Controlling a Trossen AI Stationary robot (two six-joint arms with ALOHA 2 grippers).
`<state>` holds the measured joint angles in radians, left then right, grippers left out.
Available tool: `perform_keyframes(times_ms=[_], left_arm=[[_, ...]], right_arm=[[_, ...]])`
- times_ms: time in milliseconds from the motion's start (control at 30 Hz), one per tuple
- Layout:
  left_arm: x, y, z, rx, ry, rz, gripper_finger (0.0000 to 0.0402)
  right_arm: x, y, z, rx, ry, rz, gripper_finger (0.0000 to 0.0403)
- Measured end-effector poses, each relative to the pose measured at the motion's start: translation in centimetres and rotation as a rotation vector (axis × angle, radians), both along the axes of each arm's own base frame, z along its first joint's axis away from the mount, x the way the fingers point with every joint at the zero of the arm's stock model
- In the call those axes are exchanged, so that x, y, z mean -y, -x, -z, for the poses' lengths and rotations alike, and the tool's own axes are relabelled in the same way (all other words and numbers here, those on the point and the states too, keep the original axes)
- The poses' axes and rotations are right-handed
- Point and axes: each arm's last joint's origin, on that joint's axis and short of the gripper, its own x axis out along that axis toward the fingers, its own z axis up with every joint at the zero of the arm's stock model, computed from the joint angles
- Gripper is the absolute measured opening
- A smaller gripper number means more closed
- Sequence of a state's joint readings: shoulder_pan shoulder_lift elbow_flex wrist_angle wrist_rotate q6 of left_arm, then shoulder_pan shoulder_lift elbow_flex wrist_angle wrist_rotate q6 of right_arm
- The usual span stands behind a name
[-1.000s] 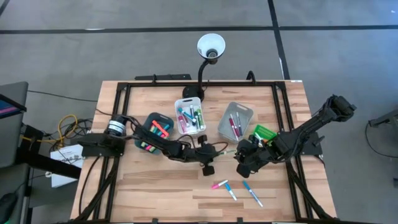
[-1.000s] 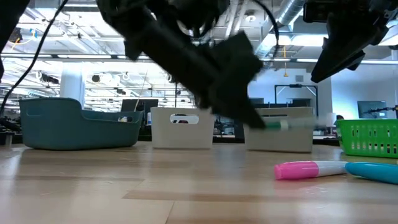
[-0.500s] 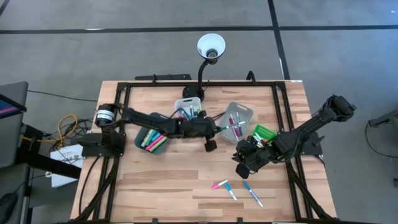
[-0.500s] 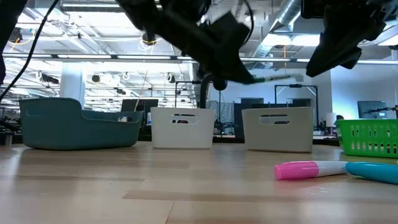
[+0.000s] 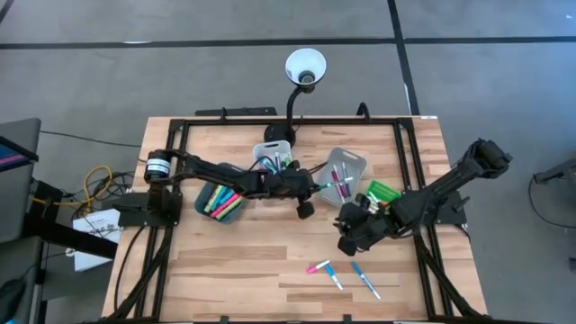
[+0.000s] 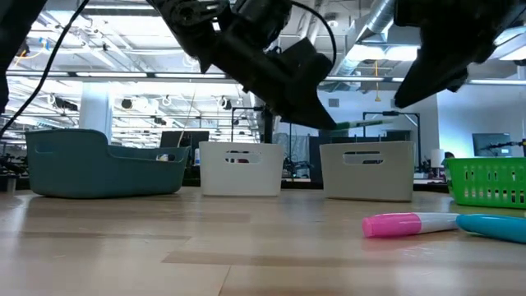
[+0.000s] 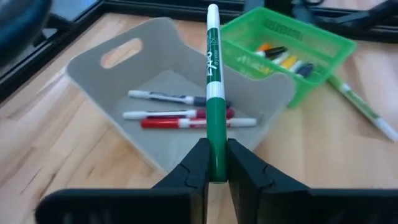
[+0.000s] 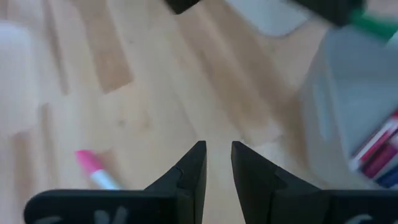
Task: Pick & Place Markers
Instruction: Put the green mini dry erase marker into the gray bin
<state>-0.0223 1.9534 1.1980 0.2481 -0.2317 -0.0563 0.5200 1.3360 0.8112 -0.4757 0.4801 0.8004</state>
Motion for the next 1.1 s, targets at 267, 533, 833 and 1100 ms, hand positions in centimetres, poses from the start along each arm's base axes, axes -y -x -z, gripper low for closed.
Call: perform_keyframes(times_ms=[267,533,833,1100], left_arm=[[3.3,1.9,-0.4,-0.181,-0.020,0.081,0.0038],[6.7,4.6,-3.1,-0.255,-0.084,0.119,0.0035],[7.4,5.3,-3.7,-0.270,-0.073,0.114,0.0036],[6.6,5.4,-2.9,-0.326,-0.056,0.082,0.0039]], right_arm=[[0.0,-3.0,2.2,0.015,0.398,-0.161,0.0071],[0.3,-4.7,3.6,0.011,0.475,-0.197,0.0111],[0.1,-6.3,4.6,0.034,0.560,-0.304,0.0186],[-1.0,-6.1,3.7,0.084,0.708,-0.308,0.0204]])
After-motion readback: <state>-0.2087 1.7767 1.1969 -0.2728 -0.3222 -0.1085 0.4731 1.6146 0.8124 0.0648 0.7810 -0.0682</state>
